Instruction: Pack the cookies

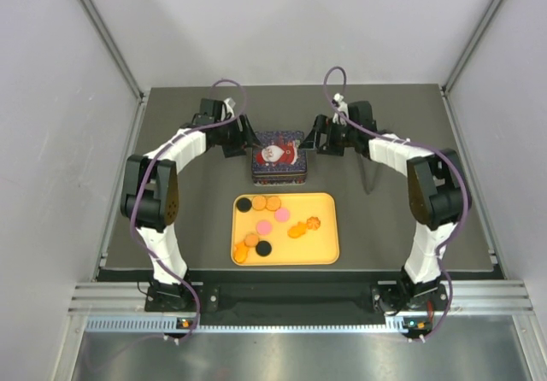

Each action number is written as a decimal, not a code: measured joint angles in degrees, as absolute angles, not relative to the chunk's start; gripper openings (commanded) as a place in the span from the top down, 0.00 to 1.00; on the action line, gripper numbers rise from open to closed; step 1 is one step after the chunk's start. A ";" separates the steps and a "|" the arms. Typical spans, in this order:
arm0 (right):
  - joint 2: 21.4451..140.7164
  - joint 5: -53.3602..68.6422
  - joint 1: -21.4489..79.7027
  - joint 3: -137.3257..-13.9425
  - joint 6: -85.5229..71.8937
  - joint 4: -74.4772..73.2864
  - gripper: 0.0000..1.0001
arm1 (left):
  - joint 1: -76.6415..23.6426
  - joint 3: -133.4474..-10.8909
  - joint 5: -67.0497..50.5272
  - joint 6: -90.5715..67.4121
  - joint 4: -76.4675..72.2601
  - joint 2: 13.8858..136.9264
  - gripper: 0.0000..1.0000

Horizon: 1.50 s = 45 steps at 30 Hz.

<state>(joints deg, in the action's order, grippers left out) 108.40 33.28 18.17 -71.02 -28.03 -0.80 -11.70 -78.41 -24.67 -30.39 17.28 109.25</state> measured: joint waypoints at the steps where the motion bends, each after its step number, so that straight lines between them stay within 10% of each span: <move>1: 108.84 33.32 18.00 -71.70 -28.01 -0.84 0.09 | -11.70 -78.54 -24.64 -30.26 17.41 109.25 0.27; 45: 134.69 35.07 20.38 -103.98 -25.96 -5.23 0.10 | -14.70 -55.68 -32.51 -46.26 5.23 97.21 0.18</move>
<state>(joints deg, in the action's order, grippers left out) 134.69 35.07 20.38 -103.98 -25.96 -5.23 -14.70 -55.68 -32.51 -46.26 5.23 97.21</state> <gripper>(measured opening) 0.905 0.820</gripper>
